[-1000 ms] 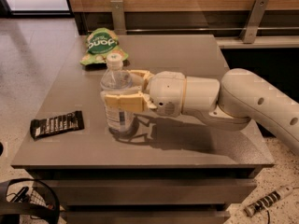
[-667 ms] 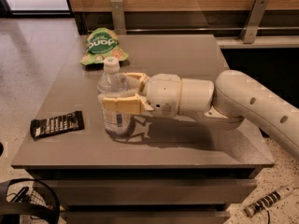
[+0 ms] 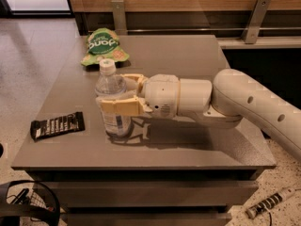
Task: Move blue plastic bottle near rxbar chocolate
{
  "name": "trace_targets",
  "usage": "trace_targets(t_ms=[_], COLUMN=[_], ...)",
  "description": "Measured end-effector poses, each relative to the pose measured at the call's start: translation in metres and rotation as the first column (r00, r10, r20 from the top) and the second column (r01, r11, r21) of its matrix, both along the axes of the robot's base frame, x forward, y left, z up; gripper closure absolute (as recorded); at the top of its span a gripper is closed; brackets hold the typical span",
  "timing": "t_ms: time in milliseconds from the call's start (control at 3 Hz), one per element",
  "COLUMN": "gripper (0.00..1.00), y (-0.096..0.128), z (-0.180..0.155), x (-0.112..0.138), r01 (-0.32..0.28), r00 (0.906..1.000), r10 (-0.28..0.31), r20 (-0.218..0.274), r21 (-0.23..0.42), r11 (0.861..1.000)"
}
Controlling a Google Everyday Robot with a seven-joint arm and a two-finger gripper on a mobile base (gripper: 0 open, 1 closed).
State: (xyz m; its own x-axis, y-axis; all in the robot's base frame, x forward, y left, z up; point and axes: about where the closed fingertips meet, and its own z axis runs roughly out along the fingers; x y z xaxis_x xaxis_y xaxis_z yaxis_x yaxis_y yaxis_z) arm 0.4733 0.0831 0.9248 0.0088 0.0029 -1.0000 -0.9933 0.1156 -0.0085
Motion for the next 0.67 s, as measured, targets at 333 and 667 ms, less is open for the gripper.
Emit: trace_targets(t_ms=[333,667], gripper=[0.37,0.13], y=[0.0021,0.0037], z=[0.0006,0.0011], x=[-0.0011,-0.0020], r01=[-0.004,-0.007], r00=[1.0000,1.0000], r10=[0.004,0.007], r20=[0.001,0.002], r21=[-0.001,-0.001], r11=[1.000,1.000])
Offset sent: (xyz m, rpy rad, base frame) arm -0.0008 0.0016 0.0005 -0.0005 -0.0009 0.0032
